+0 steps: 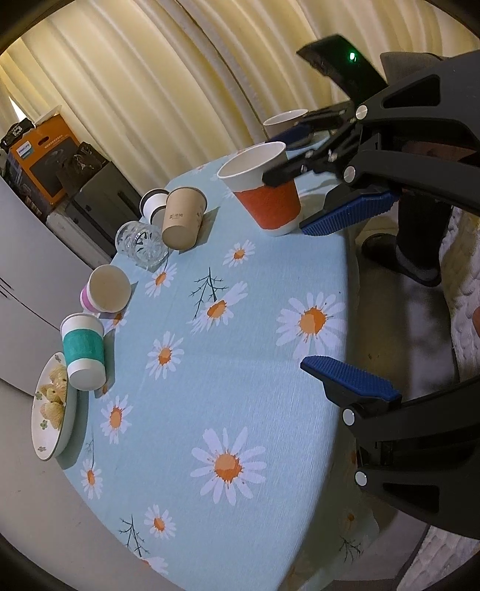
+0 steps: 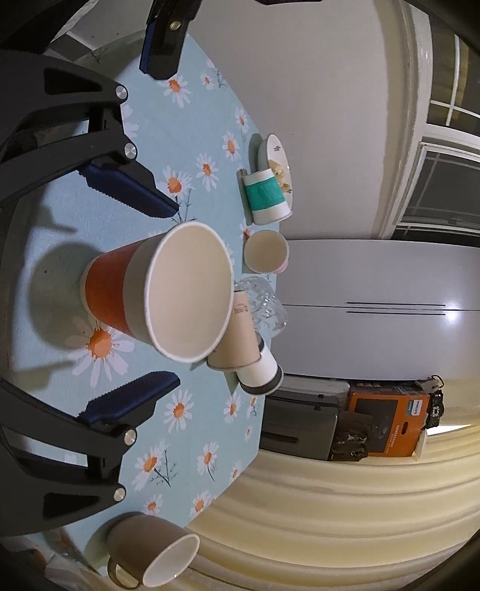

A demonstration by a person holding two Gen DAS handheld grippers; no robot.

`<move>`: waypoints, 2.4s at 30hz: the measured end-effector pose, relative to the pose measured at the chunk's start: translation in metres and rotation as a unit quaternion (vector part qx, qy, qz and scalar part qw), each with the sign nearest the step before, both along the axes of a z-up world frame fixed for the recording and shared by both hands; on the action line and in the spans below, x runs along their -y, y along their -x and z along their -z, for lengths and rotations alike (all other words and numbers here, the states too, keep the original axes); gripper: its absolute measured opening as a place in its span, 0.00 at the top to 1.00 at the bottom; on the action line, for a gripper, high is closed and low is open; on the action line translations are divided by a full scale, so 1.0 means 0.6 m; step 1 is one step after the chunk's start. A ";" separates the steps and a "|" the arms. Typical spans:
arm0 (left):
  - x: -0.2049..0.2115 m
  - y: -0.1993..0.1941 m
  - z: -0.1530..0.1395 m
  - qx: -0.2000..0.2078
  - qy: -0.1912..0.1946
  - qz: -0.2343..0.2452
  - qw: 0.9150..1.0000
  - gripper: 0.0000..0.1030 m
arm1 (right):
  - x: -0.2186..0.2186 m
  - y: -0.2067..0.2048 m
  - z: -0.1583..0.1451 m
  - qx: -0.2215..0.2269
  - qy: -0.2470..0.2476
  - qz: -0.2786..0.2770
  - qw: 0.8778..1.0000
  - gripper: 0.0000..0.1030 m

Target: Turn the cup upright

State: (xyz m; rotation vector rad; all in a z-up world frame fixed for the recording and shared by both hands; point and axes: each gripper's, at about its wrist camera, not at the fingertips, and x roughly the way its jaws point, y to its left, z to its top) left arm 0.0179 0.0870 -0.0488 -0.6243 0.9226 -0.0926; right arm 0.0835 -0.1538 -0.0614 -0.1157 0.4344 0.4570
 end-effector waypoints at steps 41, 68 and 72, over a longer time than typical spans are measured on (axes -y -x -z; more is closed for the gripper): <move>0.186 0.127 -0.092 0.199 -0.248 0.080 0.945 0.06 | 0.217 0.123 -0.128 -0.025 -0.022 -0.075 0.997 0.05; 0.182 0.124 -0.091 0.196 -0.228 0.079 0.950 0.06 | 0.202 0.116 -0.112 -0.039 0.001 -0.049 0.998 0.05; 0.183 0.125 -0.092 0.197 -0.229 0.076 0.950 0.06 | 0.203 0.113 -0.110 -0.041 0.002 -0.045 0.998 0.05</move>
